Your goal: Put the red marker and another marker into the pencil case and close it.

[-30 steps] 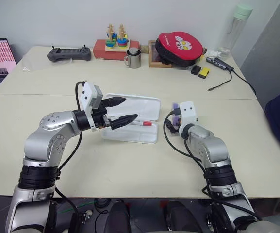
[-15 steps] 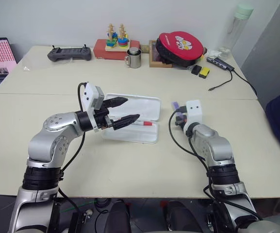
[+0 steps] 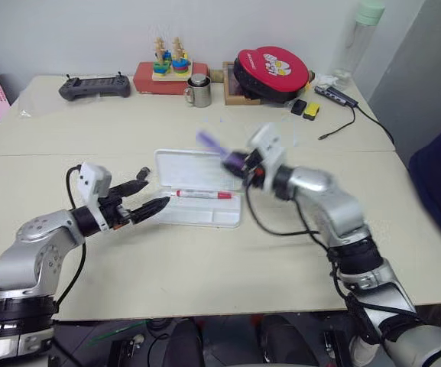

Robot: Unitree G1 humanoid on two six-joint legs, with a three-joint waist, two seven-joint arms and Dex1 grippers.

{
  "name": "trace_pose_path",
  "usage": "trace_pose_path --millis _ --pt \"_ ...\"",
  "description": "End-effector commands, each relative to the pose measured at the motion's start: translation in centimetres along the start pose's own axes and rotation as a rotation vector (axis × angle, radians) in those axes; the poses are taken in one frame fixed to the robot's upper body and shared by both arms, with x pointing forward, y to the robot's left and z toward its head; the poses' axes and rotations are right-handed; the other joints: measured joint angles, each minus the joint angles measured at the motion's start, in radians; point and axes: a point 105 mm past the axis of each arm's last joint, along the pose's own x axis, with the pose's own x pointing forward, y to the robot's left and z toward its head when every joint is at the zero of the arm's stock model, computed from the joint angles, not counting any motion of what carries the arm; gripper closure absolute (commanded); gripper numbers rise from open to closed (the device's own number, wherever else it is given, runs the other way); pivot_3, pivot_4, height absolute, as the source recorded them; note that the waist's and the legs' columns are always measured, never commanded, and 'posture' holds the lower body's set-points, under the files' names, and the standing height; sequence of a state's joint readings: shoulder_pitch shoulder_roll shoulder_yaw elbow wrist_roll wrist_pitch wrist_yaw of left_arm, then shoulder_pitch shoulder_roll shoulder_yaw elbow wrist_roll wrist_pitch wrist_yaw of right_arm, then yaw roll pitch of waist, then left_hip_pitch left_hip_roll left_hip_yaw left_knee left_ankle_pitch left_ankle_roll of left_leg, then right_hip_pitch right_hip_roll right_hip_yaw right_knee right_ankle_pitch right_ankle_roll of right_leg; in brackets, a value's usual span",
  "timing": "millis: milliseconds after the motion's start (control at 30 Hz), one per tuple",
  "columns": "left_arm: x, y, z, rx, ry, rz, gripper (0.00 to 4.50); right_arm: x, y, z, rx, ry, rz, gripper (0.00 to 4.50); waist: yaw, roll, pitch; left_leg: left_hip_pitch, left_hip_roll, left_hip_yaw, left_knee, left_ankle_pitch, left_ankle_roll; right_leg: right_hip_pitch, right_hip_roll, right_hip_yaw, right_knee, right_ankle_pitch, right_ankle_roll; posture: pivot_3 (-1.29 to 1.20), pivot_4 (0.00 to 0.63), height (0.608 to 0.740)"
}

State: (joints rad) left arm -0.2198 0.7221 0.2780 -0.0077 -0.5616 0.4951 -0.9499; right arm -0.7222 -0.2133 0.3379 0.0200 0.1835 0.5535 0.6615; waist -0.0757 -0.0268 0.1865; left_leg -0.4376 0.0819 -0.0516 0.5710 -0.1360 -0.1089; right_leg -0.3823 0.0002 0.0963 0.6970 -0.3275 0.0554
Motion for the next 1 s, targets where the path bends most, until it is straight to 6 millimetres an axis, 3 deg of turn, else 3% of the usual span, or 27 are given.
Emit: trace_pose_path --millis 33,133,233,733,800,1000 --pt "-2.2 0.0 2.0 0.075 -0.035 0.034 0.0 1.6 2.4 -1.0 -0.083 0.079 0.167 3.39 0.008 -0.001 0.0 -0.001 0.0 0.0 0.001 0.0 0.0 -0.001 0.0 0.0 -0.001 0.0 0.0 0.0 0.15 0.74" --pt "-4.0 0.2 1.7 0.069 -0.011 0.064 0.0 2.7 2.2 -2.4 -0.115 0.152 0.188 3.39 0.01 -0.002 0.0 -0.001 0.0 0.001 0.001 0.0 0.0 -0.001 -0.001 0.001 -0.001 0.0 0.0 0.0 0.15 0.74" --pt "-4.7 0.4 1.7 0.073 0.001 0.076 0.0 3.5 1.9 -2.1 -0.101 0.161 0.193 3.39 0.017 -0.002 0.0 0.0 0.0 0.001 0.001 0.0 0.0 -0.002 -0.001 0.0 0.0 0.0 0.001 0.0 0.15 0.74" --pt "-4.2 -0.1 1.8 0.063 -0.016 0.091 0.0 4.4 2.9 -2.4 -0.094 0.166 0.234 3.39 0.017 -0.002 0.0 -0.001 0.0 0.001 0.0 0.0 -0.001 -0.003 0.0 0.001 0.0 0.0 0.0 0.0 0.15 0.74" --pt "-4.2 -0.1 1.8 0.062 -0.017 0.092 0.0 4.4 2.8 -2.3 -0.086 0.159 0.224 2.69 0.017 -0.002 0.0 -0.001 0.0 0.001 0.0 0.0 -0.001 -0.003 0.0 0.001 0.0 0.0 0.0 0.0 0.15 0.74" --pt "-3.7 0.2 2.0 0.039 -0.031 0.094 0.0 4.2 2.5 -1.7 -0.094 0.143 0.215 1.43 0.018 -0.002 0.0 -0.001 0.0 0.001 0.0 0.0 -0.001 -0.003 0.0 0.001 0.0 0.0 0.0 0.0 0.15 0.74"
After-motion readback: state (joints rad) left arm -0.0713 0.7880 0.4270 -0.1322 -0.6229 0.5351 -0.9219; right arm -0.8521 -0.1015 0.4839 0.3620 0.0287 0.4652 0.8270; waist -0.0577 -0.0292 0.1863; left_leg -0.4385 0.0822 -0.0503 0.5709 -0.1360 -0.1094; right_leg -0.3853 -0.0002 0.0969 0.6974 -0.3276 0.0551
